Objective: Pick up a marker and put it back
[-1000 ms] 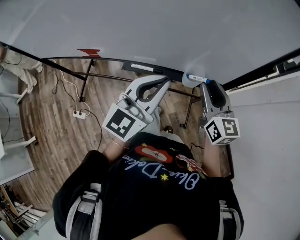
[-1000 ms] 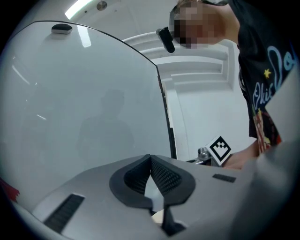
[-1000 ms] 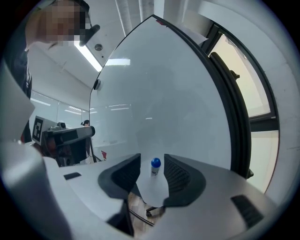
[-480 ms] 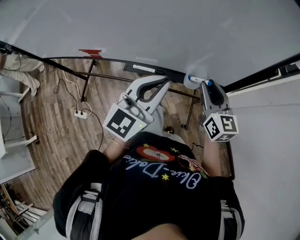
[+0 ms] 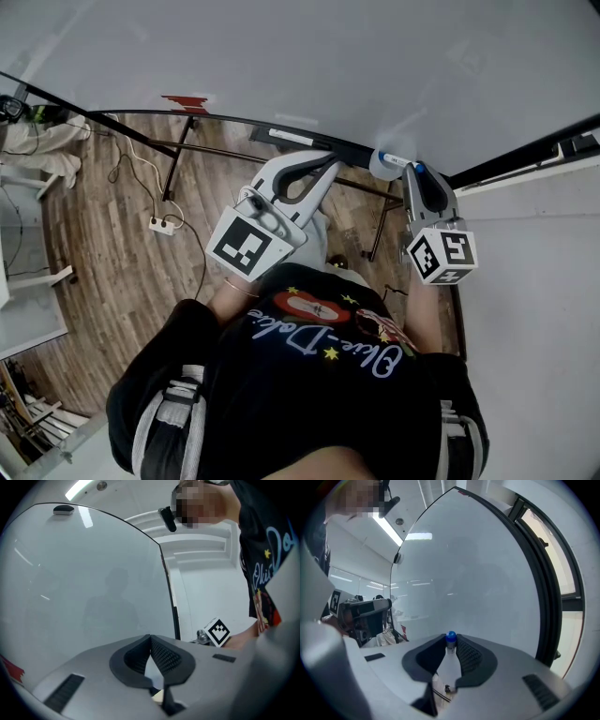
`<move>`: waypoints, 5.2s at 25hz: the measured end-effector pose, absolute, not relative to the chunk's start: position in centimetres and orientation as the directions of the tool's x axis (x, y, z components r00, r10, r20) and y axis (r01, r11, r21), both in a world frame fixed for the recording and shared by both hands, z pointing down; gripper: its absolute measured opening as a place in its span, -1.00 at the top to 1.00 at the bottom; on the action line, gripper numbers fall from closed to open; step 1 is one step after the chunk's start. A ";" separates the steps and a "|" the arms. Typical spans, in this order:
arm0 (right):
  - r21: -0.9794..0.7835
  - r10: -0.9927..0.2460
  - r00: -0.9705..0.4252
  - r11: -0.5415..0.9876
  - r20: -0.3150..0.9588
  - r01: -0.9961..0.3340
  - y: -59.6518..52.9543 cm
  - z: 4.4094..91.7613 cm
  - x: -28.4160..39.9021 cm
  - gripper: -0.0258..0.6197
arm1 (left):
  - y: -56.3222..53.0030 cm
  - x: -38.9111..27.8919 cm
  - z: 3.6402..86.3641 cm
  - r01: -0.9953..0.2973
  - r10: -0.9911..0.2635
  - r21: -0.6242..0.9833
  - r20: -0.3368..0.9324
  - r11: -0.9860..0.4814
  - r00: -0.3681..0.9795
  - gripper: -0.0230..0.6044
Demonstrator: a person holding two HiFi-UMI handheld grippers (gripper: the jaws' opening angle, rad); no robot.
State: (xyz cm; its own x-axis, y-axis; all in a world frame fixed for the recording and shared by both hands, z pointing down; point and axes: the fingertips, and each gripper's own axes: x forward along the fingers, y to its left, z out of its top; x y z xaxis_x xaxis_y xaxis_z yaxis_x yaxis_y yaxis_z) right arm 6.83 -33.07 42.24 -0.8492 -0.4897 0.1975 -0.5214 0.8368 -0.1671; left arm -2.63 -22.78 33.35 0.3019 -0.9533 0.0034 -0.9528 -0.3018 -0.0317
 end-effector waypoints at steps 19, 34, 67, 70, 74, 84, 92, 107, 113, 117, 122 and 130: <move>-0.103 -0.482 -0.867 0.863 0.129 -0.495 -32.3 37.5 8.1 0.71 | -22.6 -2.2 32.8 -0.960 -0.960 -0.034 -0.010 -0.278 0.279 0.92; -0.103 -0.492 -0.871 0.866 -0.001 -0.489 -30.9 32.2 11.7 0.71 | -22.6 -1.0 32.1 -0.956 -0.957 -0.056 -0.020 -0.288 0.290 0.92; -0.098 -0.549 -0.832 0.835 -0.077 -0.541 -28.3 29.1 17.4 0.71 | -20.8 1.3 31.4 -0.952 -0.951 -0.048 -0.038 -0.304 0.306 0.91; -0.091 -0.547 -0.834 0.836 -0.074 -0.541 -28.3 29.2 17.4 0.71 | -20.8 1.2 31.4 -0.953 -0.952 -0.043 -0.039 -0.301 0.303 0.92; -0.088 -0.543 -0.837 0.839 -0.072 -0.537 -28.3 29.3 17.3 0.71 | -20.9 1.3 31.6 -0.953 -0.954 -0.041 -0.023 -0.299 0.300 0.92; -0.080 -0.524 -0.849 0.851 -0.068 -0.519 -28.3 29.3 16.8 0.71 | -20.7 1.1 31.5 -0.954 -0.954 -0.053 -0.024 -0.297 0.298 0.92; -0.078 -0.513 -0.856 0.858 -0.063 -0.508 -28.6 29.4 16.2 0.71 | -20.8 0.8 31.5 -0.955 -0.956 -0.054 -0.016 -0.291 0.292 0.92; -0.072 -0.488 -0.872 0.872 -0.036 -0.485 -29.5 30.3 14.0 0.71 | -20.6 -0.9 31.7 -0.963 -0.965 -0.060 0.000 -0.263 0.264 0.92; -0.066 -0.476 -0.879 0.878 -0.021 -0.473 -30.4 30.8 12.6 0.71 | -20.8 -2.2 32.0 -0.969 -0.971 -0.056 0.014 -0.240 0.239 0.92; -0.068 -0.470 -0.883 0.881 -0.008 -0.469 -30.8 31.3 11.8 0.71 | -20.9 -3.1 31.9 -0.973 -0.974 -0.055 0.016 -0.225 0.224 0.92; -0.075 -0.463 -0.886 0.883 0.012 -0.463 -31.2 32.2 10.9 0.71 | -21.0 -3.9 32.2 -0.976 -0.977 -0.050 0.024 -0.214 0.213 0.92; -0.079 -0.459 -0.887 0.884 0.051 -0.461 -31.7 33.8 9.7 0.71 | -21.2 -4.9 32.4 -0.979 -0.980 -0.044 0.032 -0.199 0.198 0.92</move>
State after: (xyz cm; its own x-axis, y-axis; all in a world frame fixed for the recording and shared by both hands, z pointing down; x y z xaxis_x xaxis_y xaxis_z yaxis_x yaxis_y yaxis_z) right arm 9.72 -31.66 33.80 -0.8871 -0.4587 0.0513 -0.4614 0.8836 -0.0794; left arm -4.85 -21.17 32.39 0.1982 -0.9797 0.0315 -0.9789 -0.1995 -0.0437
